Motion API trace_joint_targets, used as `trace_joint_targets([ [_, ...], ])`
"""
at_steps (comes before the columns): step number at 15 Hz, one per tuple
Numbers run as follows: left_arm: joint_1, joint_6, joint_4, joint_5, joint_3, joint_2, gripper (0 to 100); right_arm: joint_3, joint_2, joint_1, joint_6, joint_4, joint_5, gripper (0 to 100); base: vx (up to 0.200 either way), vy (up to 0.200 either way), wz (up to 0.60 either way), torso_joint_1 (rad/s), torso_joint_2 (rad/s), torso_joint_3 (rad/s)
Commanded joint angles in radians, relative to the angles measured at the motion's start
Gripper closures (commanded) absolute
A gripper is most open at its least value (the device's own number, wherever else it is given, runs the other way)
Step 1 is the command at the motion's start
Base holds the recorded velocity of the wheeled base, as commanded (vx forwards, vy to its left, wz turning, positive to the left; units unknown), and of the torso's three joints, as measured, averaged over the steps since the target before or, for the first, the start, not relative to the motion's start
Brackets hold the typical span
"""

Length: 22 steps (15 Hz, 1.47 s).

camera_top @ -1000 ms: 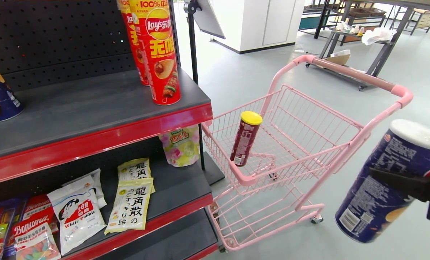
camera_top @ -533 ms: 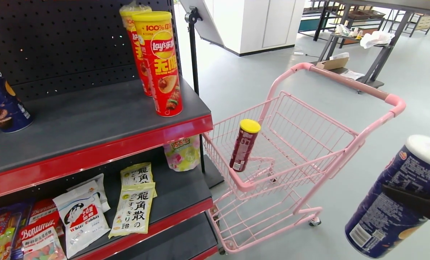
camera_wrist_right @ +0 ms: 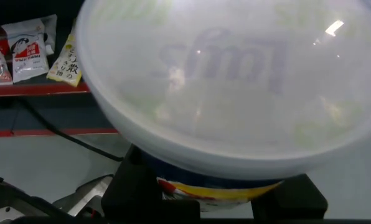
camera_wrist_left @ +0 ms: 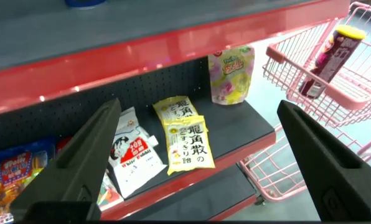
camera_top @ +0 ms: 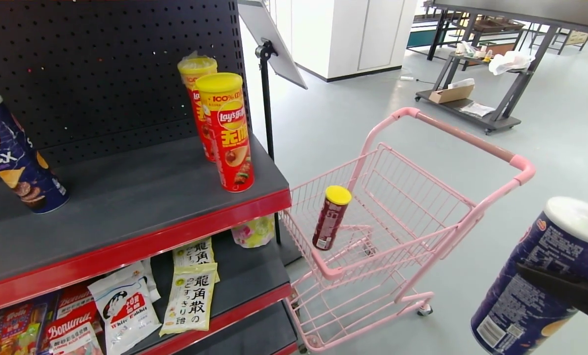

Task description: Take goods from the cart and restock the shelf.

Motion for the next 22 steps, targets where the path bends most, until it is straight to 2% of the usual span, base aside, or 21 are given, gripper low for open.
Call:
trace_joint_targets([
  [1, 0.000, 0.000, 0.000, 0.000, 0.000, 0.000, 0, -0.001, 0.020, 0.000, 0.000, -0.002, 0.001, 100, 0.000, 0.000, 0.00, 0.193, -0.49, -0.295],
  [7, 0.000, 0.000, 0.000, 0.000, 0.000, 0.000, 0, -0.010, 0.049, 0.000, 0.000, -0.002, 0.001, 100, 0.000, 0.000, 0.00, 0.139, -0.34, -0.194],
  [16, 0.000, -0.003, 0.000, 0.002, 0.000, 0.000, 0, -0.035, 0.092, 0.000, -0.008, -0.028, -0.001, 100, 0.000, 0.000, 0.60, 0.006, 0.00, -0.005],
  [20, 0.000, 0.003, -0.001, 0.002, 0.000, 0.000, 0, -0.016, 0.067, -0.001, -0.032, -0.028, -0.002, 100, 0.000, 0.050, 0.00, 0.001, 0.00, -0.001],
  [22, 0.000, 0.001, 0.000, 0.000, 0.000, 0.000, 0, -0.006, 0.018, 0.020, -0.032, -0.028, 0.076, 100, 0.000, 0.200, 0.00, 0.000, 0.00, 0.000],
])
